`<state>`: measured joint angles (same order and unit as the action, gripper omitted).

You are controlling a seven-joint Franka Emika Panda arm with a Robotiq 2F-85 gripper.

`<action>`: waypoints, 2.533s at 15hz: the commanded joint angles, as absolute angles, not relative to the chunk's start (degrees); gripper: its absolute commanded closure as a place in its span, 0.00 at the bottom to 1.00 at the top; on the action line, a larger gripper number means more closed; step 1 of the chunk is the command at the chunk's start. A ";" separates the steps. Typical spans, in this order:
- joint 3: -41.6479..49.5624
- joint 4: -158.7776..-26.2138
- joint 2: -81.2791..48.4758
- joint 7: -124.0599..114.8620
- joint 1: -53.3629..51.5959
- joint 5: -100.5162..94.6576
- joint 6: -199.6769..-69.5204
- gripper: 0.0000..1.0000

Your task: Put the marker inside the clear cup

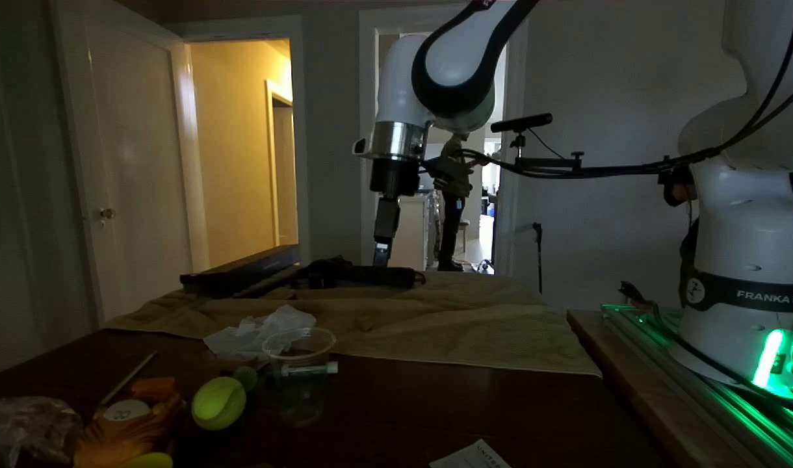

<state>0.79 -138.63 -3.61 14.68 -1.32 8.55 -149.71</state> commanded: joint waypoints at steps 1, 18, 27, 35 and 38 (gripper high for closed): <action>0.02 -135.14 -9.61 19.68 0.36 8.89 -153.00 0.00; -6.21 -126.66 -23.00 23.76 5.59 9.31 -161.56 0.00; -10.11 -120.32 -30.41 27.44 8.74 5.45 -160.50 0.00; -9.31 -117.93 -33.89 26.30 7.90 4.40 -162.13 0.00; -8.65 -115.96 -36.32 25.31 7.14 3.26 -160.89 0.00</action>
